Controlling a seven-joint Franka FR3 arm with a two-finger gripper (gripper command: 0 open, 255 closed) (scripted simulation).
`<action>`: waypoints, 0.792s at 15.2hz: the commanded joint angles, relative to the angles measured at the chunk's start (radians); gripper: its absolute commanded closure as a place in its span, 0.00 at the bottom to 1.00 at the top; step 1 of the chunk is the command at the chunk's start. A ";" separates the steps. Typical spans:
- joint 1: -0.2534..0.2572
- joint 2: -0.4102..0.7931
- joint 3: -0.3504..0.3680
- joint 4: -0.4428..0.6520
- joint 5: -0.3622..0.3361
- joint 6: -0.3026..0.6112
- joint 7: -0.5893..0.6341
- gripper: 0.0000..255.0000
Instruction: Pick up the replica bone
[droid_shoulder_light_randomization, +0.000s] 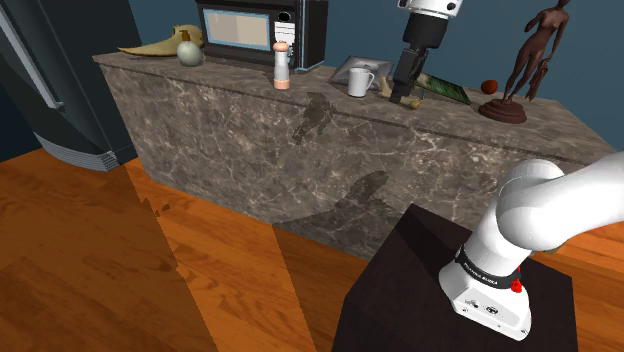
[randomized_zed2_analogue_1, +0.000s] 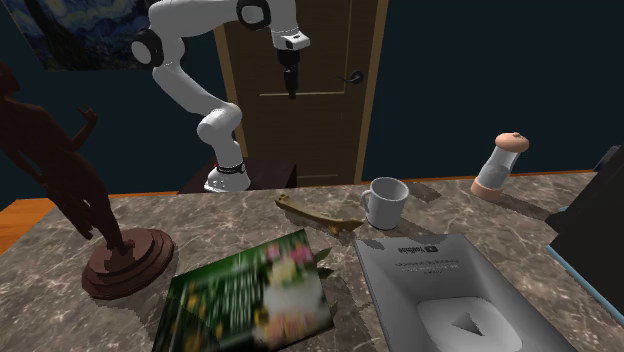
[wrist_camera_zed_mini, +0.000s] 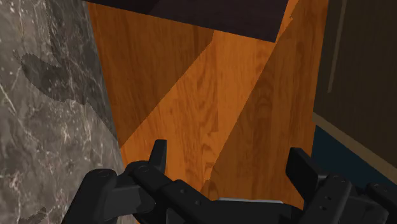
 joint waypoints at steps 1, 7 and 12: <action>0.000 0.000 0.000 0.000 0.000 0.000 0.000 0.00; -0.052 0.097 -0.094 0.009 -0.053 0.108 -0.064 0.00; -0.088 0.196 -0.172 0.041 -0.081 0.194 -0.117 0.00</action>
